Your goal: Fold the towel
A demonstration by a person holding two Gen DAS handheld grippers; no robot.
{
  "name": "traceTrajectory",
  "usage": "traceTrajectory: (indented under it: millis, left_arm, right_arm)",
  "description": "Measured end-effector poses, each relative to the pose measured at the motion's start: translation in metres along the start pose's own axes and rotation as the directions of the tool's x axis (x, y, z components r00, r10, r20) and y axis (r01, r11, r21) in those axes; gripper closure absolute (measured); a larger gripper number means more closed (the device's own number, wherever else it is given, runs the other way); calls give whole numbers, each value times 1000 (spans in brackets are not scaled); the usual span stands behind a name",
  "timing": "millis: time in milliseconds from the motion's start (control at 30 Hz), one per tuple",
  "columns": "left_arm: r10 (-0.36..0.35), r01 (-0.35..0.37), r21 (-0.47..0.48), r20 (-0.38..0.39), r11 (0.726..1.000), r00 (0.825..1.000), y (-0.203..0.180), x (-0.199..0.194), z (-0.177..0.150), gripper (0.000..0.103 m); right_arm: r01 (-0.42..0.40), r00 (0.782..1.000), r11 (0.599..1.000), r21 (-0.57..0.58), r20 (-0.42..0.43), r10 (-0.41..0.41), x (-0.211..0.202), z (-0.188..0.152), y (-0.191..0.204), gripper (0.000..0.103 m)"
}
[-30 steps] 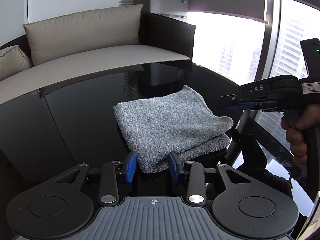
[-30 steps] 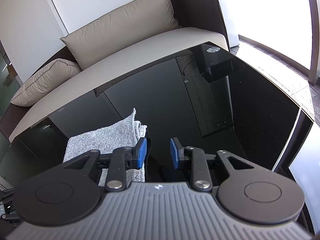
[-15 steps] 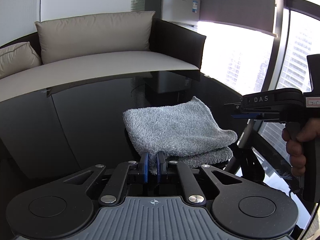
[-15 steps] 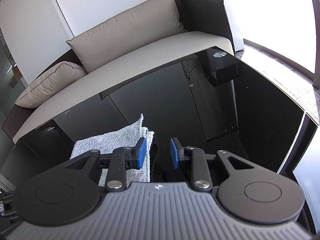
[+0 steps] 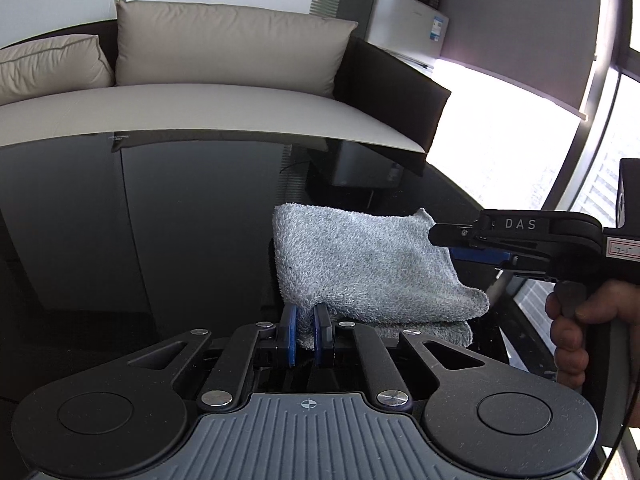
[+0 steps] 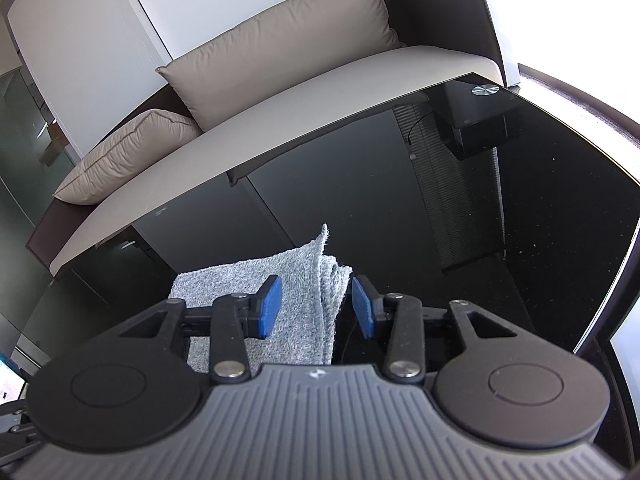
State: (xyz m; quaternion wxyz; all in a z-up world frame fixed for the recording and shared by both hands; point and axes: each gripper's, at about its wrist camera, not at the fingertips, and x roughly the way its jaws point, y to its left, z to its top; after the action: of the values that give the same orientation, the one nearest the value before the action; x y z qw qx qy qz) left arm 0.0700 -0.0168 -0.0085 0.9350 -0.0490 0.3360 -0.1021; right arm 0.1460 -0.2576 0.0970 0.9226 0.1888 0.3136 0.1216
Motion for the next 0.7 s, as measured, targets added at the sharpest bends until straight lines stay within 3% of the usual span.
traceTrajectory:
  millis: [100, 200, 500, 600, 700]
  left_arm:
    - [2, -2, -17, 2, 1000, 1000, 1, -1, 0, 95]
    - [5, -5, -23, -2, 1000, 1000, 1, 0, 0, 95]
    - [9, -10, -25, -18, 1000, 1000, 0, 1, -2, 95]
    - [11, -11, -26, -20, 1000, 1000, -1, 0, -2, 95]
    - [11, -12, -29, -23, 1000, 1000, -1, 1, -3, 95]
  right_arm:
    - [-5, 1000, 1000, -14, 2, 5, 2, -1, 2, 63]
    - [-14, 1000, 1000, -24, 4, 14, 4, -3, 4, 77]
    - [-59, 998, 994, -92, 23, 62, 3, -5, 14, 94]
    - [-85, 994, 978, -189, 57, 97, -5, -5, 27, 97]
    - [-132, 976, 937, -323, 124, 180, -18, -9, 45, 98]
